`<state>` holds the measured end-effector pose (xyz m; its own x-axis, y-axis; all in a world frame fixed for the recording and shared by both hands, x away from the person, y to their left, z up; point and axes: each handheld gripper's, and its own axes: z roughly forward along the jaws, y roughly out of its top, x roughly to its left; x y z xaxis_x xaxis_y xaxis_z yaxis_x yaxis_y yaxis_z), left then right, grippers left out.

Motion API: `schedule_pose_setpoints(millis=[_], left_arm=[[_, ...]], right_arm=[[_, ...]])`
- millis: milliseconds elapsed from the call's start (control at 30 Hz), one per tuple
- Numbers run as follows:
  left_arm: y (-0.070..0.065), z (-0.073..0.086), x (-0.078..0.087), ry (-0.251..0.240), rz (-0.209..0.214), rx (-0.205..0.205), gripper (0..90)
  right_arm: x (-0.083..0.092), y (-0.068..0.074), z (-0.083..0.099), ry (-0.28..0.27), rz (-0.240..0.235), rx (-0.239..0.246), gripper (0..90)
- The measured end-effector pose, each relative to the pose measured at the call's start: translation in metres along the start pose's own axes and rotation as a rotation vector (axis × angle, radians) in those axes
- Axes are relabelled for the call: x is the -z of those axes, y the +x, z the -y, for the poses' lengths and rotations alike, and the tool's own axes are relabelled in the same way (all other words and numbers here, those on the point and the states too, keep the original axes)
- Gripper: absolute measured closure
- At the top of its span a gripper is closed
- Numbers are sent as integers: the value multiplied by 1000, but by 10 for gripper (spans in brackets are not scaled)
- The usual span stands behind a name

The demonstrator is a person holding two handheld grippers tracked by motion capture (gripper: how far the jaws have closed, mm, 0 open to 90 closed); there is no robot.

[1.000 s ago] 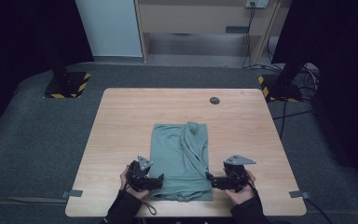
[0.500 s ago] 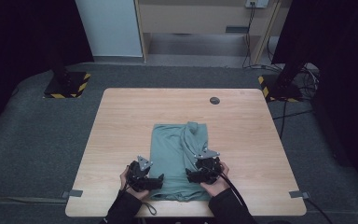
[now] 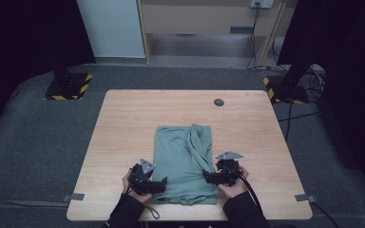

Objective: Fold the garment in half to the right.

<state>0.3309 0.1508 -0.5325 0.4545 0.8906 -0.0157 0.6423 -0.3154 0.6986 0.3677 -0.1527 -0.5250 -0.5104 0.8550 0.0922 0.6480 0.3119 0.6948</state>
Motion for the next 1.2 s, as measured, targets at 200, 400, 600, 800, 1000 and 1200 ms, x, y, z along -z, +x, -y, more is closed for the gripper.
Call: schedule_pose_setpoints(millis=[200, 400, 600, 800, 1000, 1200], left_arm=[[0, 0, 0, 0, 0, -1, 50], [0, 0, 0, 0, 0, -1, 50], [0, 0, 0, -1, 0, -1, 50], [0, 0, 0, -2, -1, 1, 50], [0, 1, 0, -6, 0, 1, 50], [0, 1, 0, -8, 2, -1, 50]], right_arm=[[9, -15, 3, -18, -5, -50, 118], [19, -31, 7, -30, 19, -88, 124], [33, -24, -1, -86, -12, -77, 137], [38, 11, -18, -130, -140, -28, 142], [16, 53, -32, -101, -262, 34, 147], [-12, 66, -32, -39, -283, 31, 153]])
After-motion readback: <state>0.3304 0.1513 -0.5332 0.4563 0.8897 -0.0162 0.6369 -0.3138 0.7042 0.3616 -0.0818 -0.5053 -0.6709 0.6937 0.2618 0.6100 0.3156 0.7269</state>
